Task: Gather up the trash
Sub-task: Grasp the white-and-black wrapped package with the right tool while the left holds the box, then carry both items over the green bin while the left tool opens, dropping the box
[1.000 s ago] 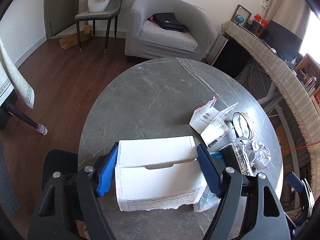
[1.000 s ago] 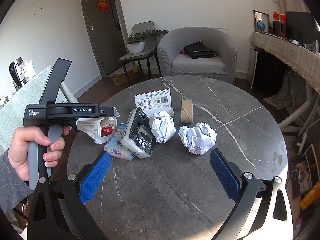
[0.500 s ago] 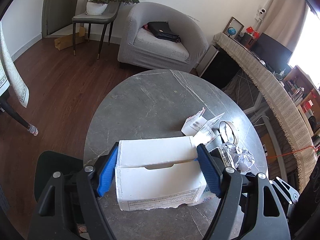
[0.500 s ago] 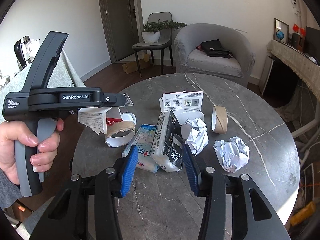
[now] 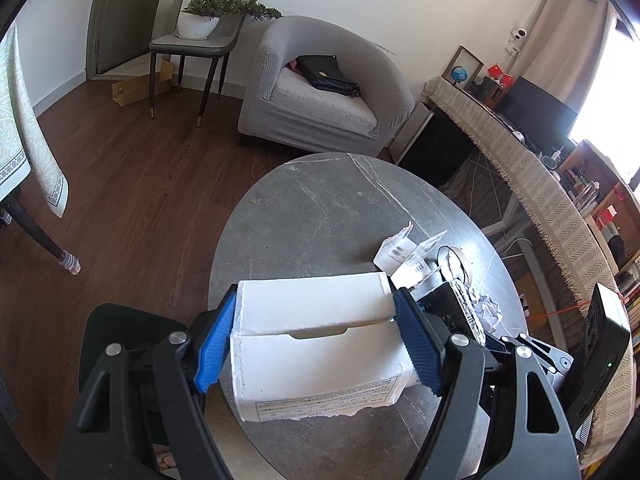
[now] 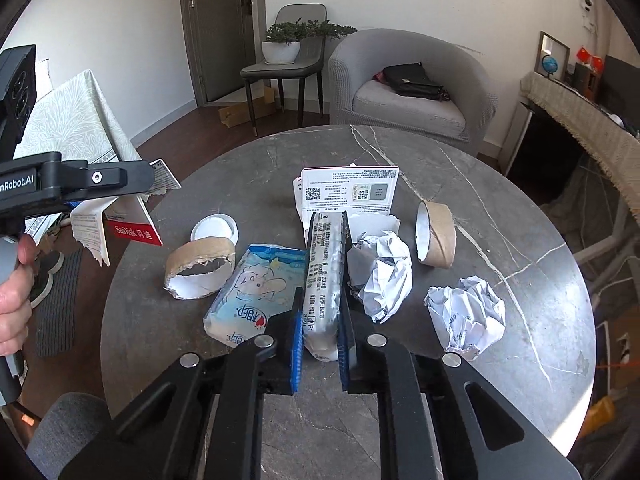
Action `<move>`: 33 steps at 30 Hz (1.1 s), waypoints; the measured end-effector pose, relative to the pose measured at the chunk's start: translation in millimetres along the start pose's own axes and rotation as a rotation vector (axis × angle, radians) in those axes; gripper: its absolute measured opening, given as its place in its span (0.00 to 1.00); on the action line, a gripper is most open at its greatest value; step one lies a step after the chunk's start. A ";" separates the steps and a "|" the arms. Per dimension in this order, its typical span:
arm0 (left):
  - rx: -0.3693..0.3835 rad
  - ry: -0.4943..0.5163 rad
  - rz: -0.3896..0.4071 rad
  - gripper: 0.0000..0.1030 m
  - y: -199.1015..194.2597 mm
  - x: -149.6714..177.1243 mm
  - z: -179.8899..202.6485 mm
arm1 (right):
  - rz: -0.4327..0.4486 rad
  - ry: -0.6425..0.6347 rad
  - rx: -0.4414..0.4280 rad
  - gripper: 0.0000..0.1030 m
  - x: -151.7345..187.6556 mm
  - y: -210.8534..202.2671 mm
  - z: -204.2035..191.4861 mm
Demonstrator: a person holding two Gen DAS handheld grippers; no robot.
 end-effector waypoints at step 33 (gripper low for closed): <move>-0.270 -0.041 -0.168 0.75 -32.4 84.3 -176.6 | 0.016 -0.172 -0.339 0.13 -24.0 18.3 -186.2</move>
Point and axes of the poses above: each gripper's, at about its wrist camera, not at the fingertips, and y roughly the way its jaws point, z to its right, x to its underside, the point moved 3 cm from there along y, roughly the way its jaws point, and after that the axes turned 8 degrees about y, right-handed, at the moved point
